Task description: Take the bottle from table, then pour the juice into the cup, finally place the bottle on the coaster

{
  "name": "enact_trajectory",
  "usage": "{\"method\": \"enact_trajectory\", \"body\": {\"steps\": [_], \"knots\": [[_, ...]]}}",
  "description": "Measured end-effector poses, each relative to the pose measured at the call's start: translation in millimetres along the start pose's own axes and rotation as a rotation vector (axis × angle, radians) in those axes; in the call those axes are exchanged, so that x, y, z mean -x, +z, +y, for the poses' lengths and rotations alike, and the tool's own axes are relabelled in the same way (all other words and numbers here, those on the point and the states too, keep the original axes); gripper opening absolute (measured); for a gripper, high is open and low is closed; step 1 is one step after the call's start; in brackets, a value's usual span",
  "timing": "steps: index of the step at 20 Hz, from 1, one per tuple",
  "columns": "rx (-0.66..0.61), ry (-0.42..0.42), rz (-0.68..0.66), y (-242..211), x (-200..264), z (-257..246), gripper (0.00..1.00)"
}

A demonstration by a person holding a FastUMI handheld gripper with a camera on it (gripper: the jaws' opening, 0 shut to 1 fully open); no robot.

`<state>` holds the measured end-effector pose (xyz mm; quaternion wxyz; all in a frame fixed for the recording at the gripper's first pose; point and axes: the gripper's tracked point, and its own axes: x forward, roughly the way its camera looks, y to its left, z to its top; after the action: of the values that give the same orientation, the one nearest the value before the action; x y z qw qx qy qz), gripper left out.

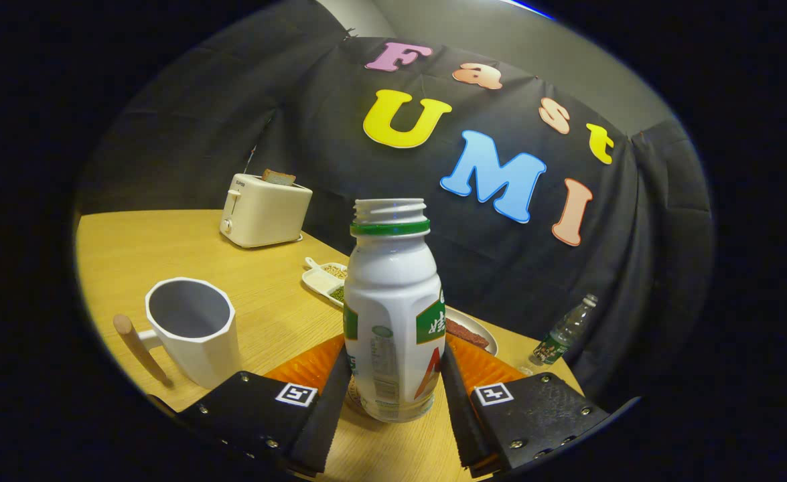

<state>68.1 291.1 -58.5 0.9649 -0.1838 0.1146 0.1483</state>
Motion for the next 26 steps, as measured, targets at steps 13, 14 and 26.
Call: {"method": "enact_trajectory", "body": {"steps": [13,14,26], "knots": [[-0.279,0.06,0.075,-18.5,-25.5,-0.3,0.71],[-0.284,0.058,0.073,-19.4,-25.9,0.5,0.71],[-0.359,0.03,0.018,-18.8,-37.3,-2.7,0.71]]}}
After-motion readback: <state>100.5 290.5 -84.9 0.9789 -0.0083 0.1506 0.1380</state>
